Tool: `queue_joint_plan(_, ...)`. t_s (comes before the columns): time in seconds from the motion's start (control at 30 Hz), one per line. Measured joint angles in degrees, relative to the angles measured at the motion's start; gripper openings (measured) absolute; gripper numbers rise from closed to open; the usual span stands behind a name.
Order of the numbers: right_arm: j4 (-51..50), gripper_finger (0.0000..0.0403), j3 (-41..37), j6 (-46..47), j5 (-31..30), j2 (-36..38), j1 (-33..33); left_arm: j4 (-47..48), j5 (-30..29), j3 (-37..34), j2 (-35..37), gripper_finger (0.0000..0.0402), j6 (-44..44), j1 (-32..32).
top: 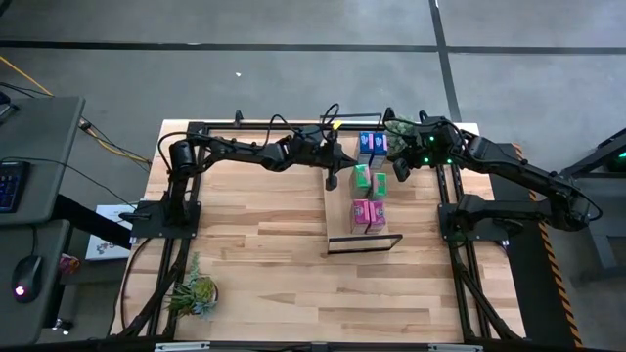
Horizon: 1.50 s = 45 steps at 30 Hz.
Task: Stack cereal on shelf
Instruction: Put the green cereal box on the shelf aligned with the other cereal box, then return to Home Position
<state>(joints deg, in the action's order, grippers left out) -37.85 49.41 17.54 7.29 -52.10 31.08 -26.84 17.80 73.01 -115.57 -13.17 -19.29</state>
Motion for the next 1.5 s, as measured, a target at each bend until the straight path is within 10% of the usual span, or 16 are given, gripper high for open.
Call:
queue_joint_plan(0.87,0.0,0.0,0.0,-3.04,-0.07,0.0,-0.01,1.55,4.16,-1.2,7.67,0.0,1.07,-3.24)
queue_joint_plan(1.2,-0.01,0.0,0.0,-4.38,0.27,0.37,-0.01,-19.0,6.54,-23.84,20.98,0.0,7.85,-0.48)
queue_joint_plan(1.5,0.49,0.0,0.0,-5.53,3.21,5.71,-0.81,-23.83,-3.78,-37.4,37.62,0.0,9.44,6.3)
